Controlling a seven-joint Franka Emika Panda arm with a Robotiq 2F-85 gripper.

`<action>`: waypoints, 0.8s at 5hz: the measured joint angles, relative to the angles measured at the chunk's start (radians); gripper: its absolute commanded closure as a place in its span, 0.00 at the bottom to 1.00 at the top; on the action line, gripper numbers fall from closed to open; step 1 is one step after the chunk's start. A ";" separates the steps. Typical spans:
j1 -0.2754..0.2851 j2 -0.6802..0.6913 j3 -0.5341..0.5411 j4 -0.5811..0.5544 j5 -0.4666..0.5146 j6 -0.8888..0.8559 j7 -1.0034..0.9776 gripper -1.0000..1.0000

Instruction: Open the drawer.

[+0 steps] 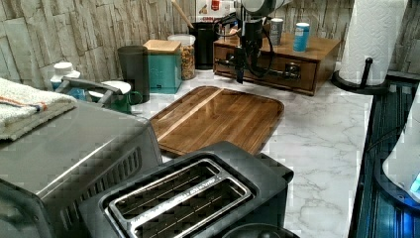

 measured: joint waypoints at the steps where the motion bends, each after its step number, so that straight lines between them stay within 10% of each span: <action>1: -0.003 -0.001 0.018 0.014 0.133 -0.027 -0.071 0.00; 4: 0.040 -0.016 0.028 -0.063 0.185 0.115 0.137 0.00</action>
